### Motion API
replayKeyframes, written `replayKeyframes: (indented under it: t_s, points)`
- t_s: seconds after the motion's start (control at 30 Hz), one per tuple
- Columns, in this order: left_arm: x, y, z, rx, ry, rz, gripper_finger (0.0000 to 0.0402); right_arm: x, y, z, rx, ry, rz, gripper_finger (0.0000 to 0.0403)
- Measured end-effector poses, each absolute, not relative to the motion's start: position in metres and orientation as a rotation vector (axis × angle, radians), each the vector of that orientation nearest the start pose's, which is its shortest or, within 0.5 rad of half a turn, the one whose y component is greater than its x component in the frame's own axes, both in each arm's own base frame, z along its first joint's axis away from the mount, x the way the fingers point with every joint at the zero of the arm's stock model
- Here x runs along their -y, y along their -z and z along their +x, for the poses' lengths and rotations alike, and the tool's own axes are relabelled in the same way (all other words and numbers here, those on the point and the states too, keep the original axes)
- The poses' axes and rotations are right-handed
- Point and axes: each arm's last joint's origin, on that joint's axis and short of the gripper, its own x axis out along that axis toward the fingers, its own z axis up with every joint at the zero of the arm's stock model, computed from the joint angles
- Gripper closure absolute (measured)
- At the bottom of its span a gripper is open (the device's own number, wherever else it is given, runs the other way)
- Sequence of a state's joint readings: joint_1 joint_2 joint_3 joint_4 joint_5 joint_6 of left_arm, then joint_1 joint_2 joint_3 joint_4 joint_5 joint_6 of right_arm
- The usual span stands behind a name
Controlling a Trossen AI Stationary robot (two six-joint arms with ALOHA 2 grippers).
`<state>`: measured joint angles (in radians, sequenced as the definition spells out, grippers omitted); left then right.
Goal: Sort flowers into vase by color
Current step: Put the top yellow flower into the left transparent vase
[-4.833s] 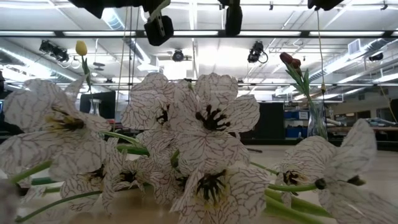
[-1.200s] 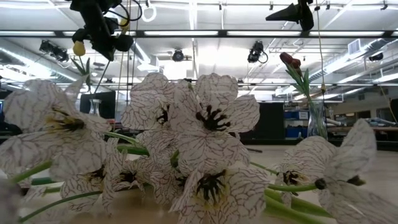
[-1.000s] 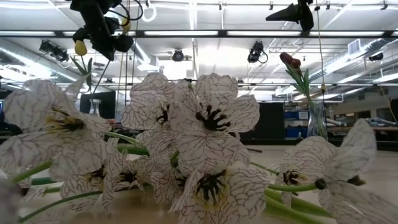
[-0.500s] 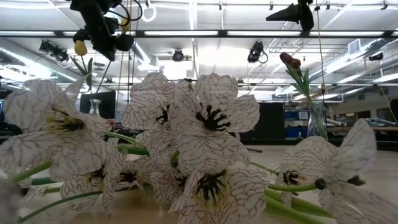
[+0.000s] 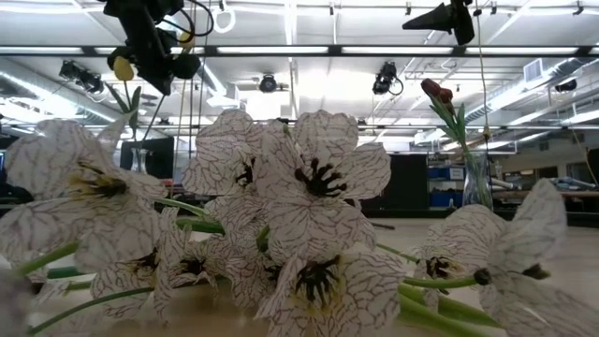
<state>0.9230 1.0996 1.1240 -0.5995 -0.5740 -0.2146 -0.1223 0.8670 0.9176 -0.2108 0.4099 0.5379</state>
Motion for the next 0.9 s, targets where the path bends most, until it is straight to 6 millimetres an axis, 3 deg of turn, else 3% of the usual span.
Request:
replayKeyframes:
  t_s: [0.47, 0.9]
  points:
    - [-0.186, -0.352, 0.121, -0.493, -1.521, -0.279, 0.0388, 0.032, -0.374, 0.160, 0.054, 0.566, 0.469, 0.0110]
    - [-0.186, -0.352, 0.121, -0.495, -1.522, -0.279, 0.0387, 0.032, -0.376, 0.156, 0.073, 0.582, 0.475, 0.0110]
